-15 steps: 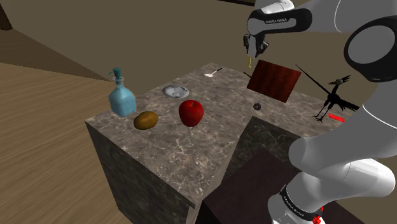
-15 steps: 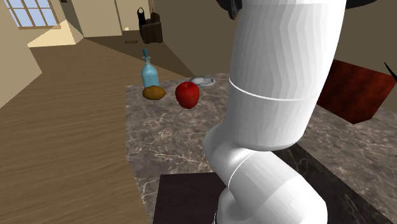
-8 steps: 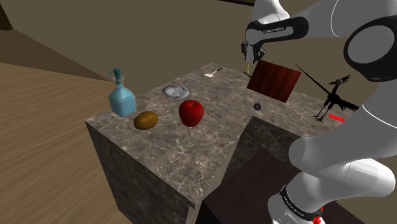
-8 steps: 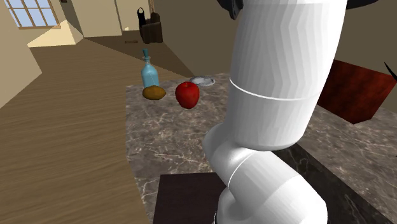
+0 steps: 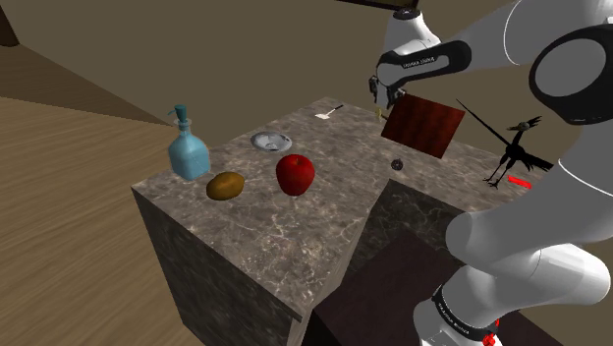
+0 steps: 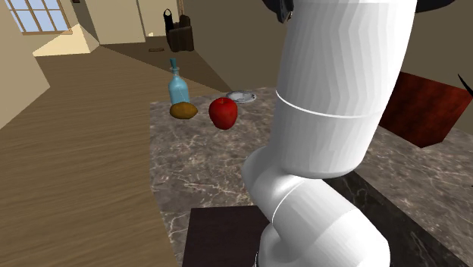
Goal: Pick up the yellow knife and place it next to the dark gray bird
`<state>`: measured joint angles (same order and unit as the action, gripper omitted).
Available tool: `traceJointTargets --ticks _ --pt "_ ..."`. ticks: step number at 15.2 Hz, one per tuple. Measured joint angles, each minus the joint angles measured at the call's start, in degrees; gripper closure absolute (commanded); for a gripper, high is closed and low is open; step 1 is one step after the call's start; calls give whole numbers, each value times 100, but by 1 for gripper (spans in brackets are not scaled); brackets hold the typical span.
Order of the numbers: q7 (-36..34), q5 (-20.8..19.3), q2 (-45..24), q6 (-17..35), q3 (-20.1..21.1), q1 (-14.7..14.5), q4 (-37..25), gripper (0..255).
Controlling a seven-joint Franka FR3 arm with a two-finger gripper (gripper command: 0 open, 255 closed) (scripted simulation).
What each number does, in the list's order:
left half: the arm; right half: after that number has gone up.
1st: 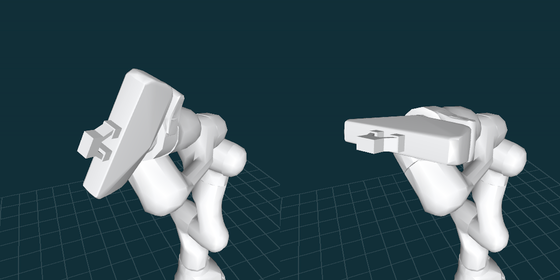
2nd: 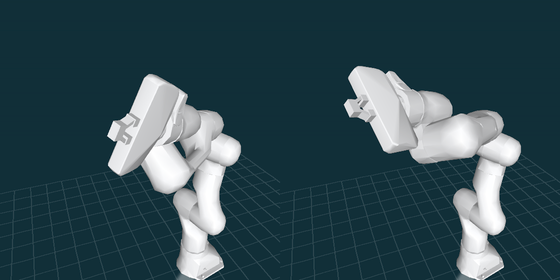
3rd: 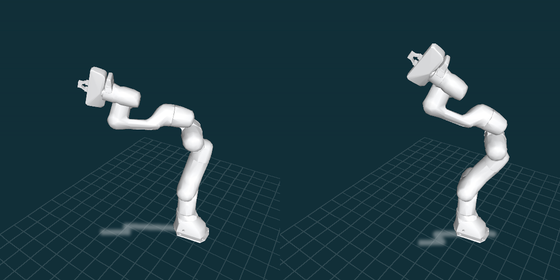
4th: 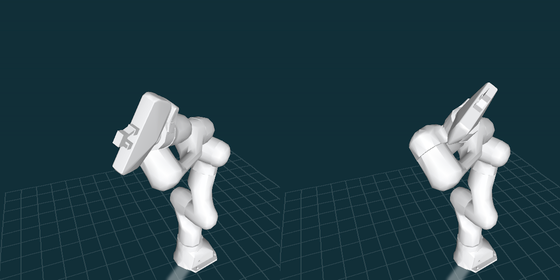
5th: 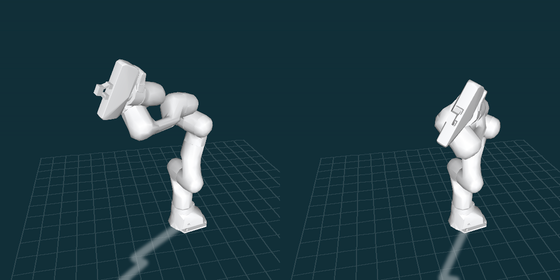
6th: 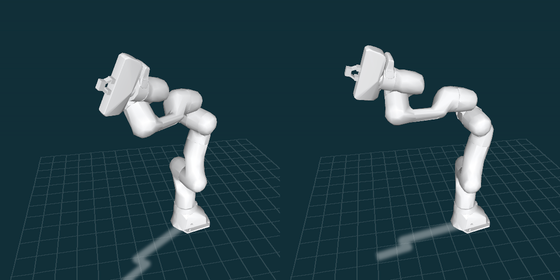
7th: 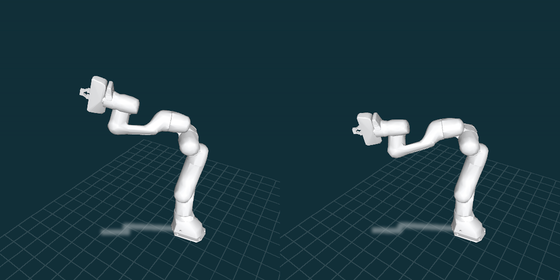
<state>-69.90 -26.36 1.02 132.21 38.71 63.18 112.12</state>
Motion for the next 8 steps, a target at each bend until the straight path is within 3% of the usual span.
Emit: traceJointTargets --ticks 8 --pt "-422 -411 -197 464 -2 5 397 255"
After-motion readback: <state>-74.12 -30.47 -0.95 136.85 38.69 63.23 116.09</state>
